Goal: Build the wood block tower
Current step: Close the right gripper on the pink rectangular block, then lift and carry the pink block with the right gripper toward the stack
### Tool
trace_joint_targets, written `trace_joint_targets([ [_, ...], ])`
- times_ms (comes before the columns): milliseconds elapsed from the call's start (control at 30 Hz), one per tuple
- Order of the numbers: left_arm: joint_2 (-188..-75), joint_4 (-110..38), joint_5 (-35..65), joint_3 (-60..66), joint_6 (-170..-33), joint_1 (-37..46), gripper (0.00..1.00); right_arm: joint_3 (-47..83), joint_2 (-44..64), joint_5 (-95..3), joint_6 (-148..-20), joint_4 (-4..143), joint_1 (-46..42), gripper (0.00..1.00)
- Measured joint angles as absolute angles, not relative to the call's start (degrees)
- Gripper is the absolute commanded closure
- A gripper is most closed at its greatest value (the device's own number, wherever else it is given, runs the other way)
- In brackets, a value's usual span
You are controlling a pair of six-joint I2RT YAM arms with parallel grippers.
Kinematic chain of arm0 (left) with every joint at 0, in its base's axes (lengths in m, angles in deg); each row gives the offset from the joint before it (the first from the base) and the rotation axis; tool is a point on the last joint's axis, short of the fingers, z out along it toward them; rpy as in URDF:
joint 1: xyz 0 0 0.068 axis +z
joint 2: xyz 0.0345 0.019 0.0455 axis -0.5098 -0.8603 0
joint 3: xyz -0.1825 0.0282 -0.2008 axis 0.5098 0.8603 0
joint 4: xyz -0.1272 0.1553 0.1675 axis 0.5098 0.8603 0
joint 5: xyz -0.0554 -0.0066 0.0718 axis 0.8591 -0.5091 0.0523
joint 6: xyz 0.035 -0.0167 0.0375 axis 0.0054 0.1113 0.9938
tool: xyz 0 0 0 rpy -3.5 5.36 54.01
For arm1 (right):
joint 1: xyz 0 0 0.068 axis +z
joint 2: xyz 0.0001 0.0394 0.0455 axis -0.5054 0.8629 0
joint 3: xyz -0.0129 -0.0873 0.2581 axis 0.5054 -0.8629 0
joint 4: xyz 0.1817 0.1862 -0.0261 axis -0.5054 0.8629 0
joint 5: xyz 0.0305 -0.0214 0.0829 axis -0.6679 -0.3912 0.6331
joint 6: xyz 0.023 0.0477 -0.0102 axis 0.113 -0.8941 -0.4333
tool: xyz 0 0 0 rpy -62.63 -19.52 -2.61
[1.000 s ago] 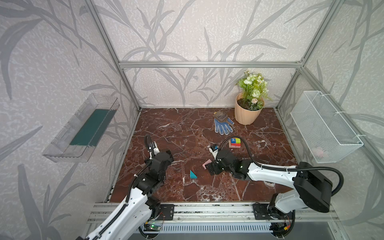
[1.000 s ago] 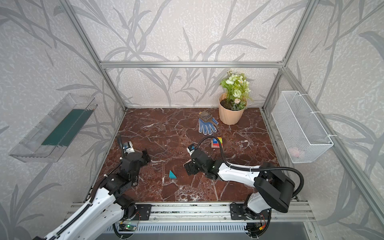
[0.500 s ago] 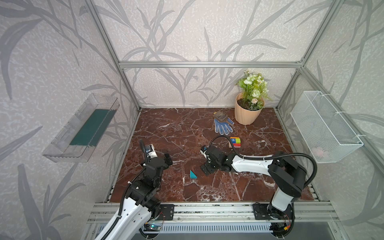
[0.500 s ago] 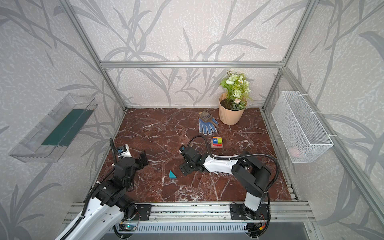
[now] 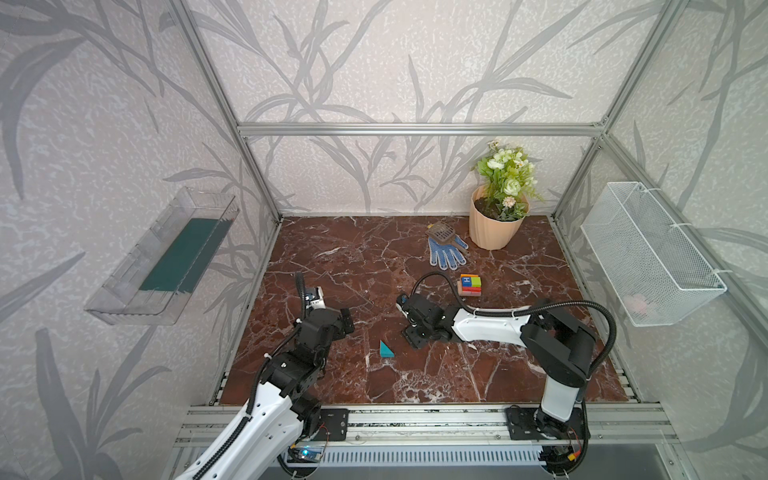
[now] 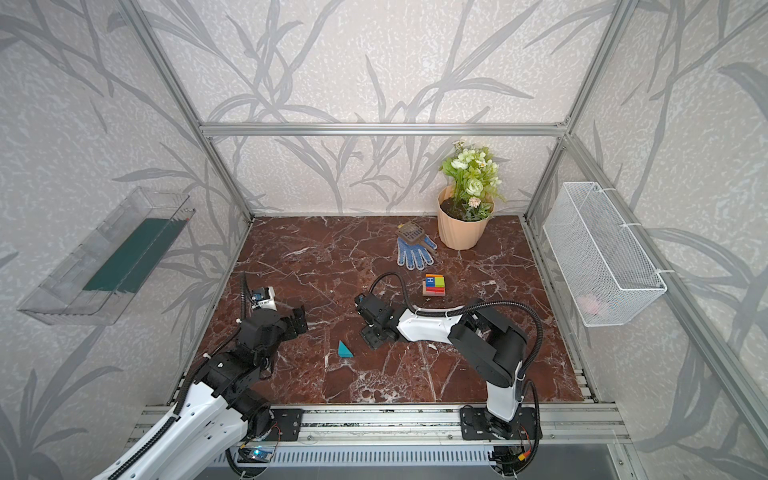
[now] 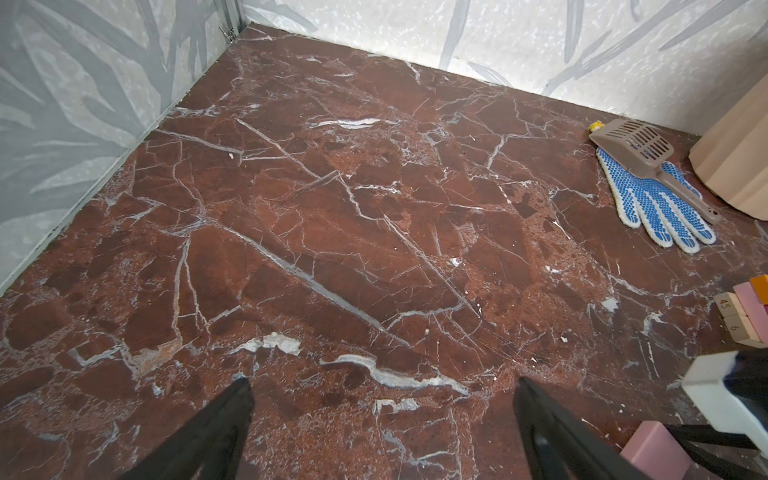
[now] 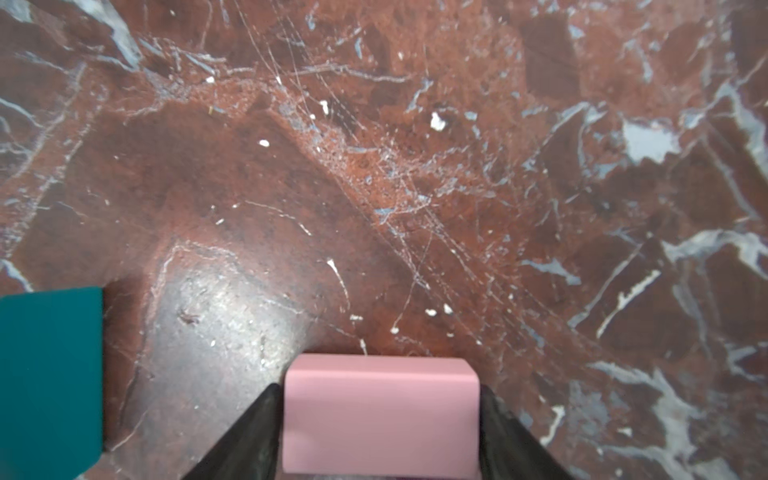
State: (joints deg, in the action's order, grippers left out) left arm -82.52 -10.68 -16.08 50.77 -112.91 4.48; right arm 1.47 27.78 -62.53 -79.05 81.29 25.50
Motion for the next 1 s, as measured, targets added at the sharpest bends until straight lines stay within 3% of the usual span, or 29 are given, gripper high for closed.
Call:
trace_joint_targets([
  [200,-82.9,-11.2,-14.9,50.8,-112.5,4.5,0.02,1.8,27.8,-63.1,-79.9,82.0,25.9,0.51],
  [533,-88.8,-11.5,-10.9,50.8,-111.4,4.5,0.06,0.5,23.5,-65.9,-80.3,82.8,26.0,0.64],
  [700,-88.8,-11.5,-9.2,50.7,-110.7,4.5,0.07,-2.6,13.3,-71.0,-81.7,83.8,26.0,0.71],
  [833,-88.5,-11.8,-8.4,50.7,-110.5,4.4,0.15,-6.2,4.0,-75.7,-84.2,84.3,25.9,0.72],
  [1000,-84.8,-11.9,-8.8,50.7,-110.5,4.0,0.16,-11.4,-6.5,-80.1,-87.8,85.8,22.3,0.75],
])
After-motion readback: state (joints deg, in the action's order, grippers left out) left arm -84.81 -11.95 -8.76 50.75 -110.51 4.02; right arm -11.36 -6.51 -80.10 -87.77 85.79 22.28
